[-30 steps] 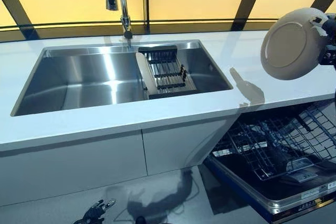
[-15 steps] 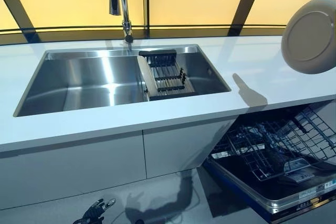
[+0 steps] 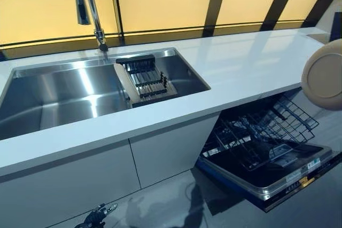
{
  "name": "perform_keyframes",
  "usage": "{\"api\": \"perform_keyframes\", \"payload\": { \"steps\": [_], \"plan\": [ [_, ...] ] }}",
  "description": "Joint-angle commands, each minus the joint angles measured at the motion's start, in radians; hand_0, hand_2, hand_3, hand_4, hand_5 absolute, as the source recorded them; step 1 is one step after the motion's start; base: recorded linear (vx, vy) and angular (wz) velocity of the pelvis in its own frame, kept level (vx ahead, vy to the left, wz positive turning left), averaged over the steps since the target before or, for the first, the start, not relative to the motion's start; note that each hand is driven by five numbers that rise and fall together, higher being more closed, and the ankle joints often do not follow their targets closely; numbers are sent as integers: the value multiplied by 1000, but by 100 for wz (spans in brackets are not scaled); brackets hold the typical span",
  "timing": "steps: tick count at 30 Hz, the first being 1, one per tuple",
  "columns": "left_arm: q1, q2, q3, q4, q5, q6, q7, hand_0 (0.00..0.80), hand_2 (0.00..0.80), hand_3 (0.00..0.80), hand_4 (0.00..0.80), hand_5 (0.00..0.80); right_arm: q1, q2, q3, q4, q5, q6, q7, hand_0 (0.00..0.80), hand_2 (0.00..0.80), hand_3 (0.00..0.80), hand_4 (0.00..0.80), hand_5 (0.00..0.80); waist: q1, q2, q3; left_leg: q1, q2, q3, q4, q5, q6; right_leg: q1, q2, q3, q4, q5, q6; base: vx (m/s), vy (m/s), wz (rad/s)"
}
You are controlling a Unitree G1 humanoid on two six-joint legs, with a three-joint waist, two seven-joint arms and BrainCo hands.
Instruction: Take plates into dishwasher
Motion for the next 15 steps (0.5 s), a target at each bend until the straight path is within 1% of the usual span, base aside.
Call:
{"api": "perform_keyframes", "payload": {
  "steps": [1, 4, 8, 11, 15],
  "plan": [
    [-30, 38, 3, 42, 27, -28, -4, 0, 0, 0, 0, 0, 9, -54, -70, -18, -39, -46, 28, 800, 800, 800, 800, 800, 14, -17, -37, 43, -31, -5, -2, -141, 3, -5, 53, 7, 67, -77, 21, -9, -23, -5],
    [-31, 37, 5, 38, 27, -28, -4, 0, 0, 0, 0, 0, 79, -33, -110, -38, -60, -61, 54, 800, 800, 800, 800, 800, 9, -15, -33, 44, -27, 0, -2, -139, 3, -8, 53, 7, 68, -75, 22, -2, -10, -1],
    [-37, 34, 6, 41, 19, -32, -7, 0, 0, 0, 0, 0, 122, -8, -126, -55, -86, -68, 92, 800, 800, 800, 800, 800, 7, -11, -31, 44, -25, 2, -2, -139, 2, -8, 54, 6, 68, -77, 20, 4, -8, 0],
    [-39, 31, 5, 33, 20, -28, -7, 0, 0, 0, 0, 0, 131, 17, -120, -49, -98, -67, 109, 800, 800, 800, 800, 800, 12, -10, -27, 40, -24, 0, -2, -138, 2, -6, 56, 5, 63, -78, 18, 12, -40, -1],
    [-33, 29, 4, 25, 27, -23, -11, 0, 0, 0, 0, 0, 116, 47, -89, -41, -138, -95, 101, 800, 800, 800, 800, 800, 25, -5, -17, 34, -25, -6, -2, -136, 3, -7, 55, -4, 60, -79, 17, -3, -43, 0]
  ]
}}
